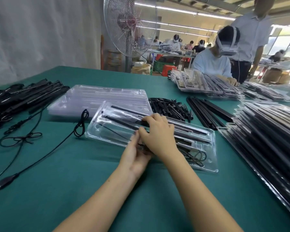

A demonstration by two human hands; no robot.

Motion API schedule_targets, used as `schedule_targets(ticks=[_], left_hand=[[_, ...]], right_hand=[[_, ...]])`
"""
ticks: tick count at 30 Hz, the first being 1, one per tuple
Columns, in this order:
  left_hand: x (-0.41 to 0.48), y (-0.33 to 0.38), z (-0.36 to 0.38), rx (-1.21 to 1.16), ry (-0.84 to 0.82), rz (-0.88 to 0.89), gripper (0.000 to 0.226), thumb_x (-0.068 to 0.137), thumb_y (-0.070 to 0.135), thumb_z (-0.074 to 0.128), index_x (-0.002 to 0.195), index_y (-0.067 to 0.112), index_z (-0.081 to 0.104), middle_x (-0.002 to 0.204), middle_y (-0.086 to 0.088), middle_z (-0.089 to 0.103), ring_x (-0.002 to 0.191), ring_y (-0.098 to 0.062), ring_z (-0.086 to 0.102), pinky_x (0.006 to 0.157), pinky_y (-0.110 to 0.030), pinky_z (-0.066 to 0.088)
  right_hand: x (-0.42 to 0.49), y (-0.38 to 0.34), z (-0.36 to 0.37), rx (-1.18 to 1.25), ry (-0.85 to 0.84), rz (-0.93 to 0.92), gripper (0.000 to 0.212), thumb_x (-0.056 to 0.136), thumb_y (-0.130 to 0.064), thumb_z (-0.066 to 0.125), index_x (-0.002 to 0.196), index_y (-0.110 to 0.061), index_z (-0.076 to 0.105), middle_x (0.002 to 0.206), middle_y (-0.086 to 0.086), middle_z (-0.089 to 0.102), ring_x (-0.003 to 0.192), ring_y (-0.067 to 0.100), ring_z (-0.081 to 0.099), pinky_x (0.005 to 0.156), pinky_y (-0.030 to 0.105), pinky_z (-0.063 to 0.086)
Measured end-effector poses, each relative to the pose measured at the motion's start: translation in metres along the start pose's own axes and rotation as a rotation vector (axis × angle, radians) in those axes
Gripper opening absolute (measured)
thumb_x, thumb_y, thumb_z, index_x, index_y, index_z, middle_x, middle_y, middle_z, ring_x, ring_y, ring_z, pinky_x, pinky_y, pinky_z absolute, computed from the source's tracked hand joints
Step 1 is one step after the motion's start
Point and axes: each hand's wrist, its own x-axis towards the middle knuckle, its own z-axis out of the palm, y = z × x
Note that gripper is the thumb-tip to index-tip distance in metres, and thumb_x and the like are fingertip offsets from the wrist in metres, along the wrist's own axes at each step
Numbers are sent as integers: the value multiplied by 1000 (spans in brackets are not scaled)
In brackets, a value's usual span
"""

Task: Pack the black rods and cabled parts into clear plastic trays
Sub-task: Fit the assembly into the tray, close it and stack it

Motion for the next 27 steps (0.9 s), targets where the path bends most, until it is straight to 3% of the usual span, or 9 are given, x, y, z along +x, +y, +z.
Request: schedule_targets(ticks=[4,7,10,13,16,18,22,27], left_hand=[[-1,-1,-3,4,-36,24,17,99,24,42,113,17,50,83,-7,68,75,-21,63,62,-33,57],[-2,-2,-5,-2,-31,29,10,97,22,46,103,18,53,86,-5,65,72,-19,60,62,-33,56],[-3,-2,-4,-10,-18,11,10,97,22,48,97,14,55,79,-4,64,63,-16,61,53,-29,54],[-4,-2,-5,-40,-19,1,4,96,18,50,97,16,52,89,-7,60,75,-21,59,54,-34,56],[-6,-2,-5,-61,-27,16,12,94,14,53,83,17,53,86,-4,62,81,-25,61,52,-40,56],[-6,-3,-5,-32,-43,24,8,93,14,53,85,15,54,86,-7,64,83,-26,61,55,-43,57],[-5,-5,-6,111,-53,34,12,93,18,50,87,11,58,92,-18,63,76,-30,63,73,-44,53],[-3,-5,-7,137,-55,67,16,94,16,50,82,13,59,76,-13,66,64,-28,65,66,-41,54]], right_hand=[[14,-1,-10,62,-69,35,33,89,-16,46,116,-19,64,118,2,53,115,21,41,96,41,33],[18,-3,-11,85,-66,66,37,86,-6,45,113,-20,66,116,3,54,114,23,40,95,42,33],[21,-2,-7,25,-81,90,41,82,-1,44,112,-19,65,117,5,52,114,26,38,95,42,29],[26,-2,-9,59,-99,115,41,80,3,43,103,-19,69,112,5,60,113,26,43,94,41,31],[32,-3,-13,87,-101,144,40,78,4,43,96,-20,70,105,3,66,109,25,50,94,39,32],[32,1,-14,102,-112,164,39,79,4,43,93,-20,71,104,3,68,107,24,53,98,39,34],[24,9,-17,208,-98,193,41,79,6,42,92,-19,72,105,4,69,106,25,55,103,43,36],[25,10,-16,201,-76,184,44,78,7,41,91,-21,72,103,2,69,105,23,55,106,44,32]])
